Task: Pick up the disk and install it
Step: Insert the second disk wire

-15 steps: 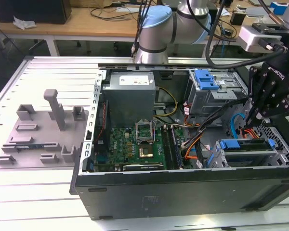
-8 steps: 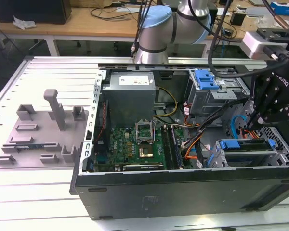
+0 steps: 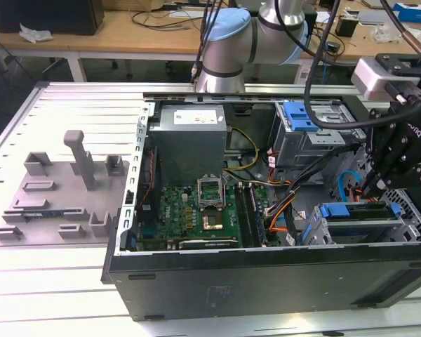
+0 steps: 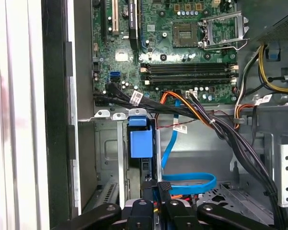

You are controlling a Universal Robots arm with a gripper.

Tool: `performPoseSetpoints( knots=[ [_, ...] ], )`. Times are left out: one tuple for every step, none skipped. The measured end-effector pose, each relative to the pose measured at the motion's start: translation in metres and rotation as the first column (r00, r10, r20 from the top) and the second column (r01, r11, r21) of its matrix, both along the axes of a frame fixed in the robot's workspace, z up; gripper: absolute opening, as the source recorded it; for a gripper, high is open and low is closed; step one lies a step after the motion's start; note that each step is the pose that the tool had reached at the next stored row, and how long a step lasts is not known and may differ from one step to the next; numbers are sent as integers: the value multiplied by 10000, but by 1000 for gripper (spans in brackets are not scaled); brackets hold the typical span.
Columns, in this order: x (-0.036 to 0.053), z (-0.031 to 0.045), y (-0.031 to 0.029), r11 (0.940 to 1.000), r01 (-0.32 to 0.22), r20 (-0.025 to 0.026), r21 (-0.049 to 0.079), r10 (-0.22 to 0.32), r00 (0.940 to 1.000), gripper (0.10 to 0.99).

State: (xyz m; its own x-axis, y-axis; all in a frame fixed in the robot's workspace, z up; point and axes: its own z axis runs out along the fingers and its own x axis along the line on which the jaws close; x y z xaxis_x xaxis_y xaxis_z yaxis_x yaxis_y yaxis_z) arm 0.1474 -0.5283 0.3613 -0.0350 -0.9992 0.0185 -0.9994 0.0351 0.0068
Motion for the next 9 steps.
performPoseSetpoints(
  knots=[
    [0,-7,-1,10000,0,5,0,0,10000,161],
    [-1,-17,-1,10000,0,12,0,0,10000,161],
    [-1,-24,-1,10000,0,18,-1,0,10000,161],
    [-2,-40,-2,10000,0,29,-1,0,10000,161],
    [-2,-42,-2,10000,0,32,-2,0,10000,161],
    [-2,-42,-2,10000,0,32,-3,0,10000,161],
    [-2,-43,-2,10000,0,33,-2,0,10000,161],
    [-2,-44,-2,10000,0,32,-1,0,10000,161],
    [-2,-44,-2,10000,0,32,0,0,10000,161]
  ],
)
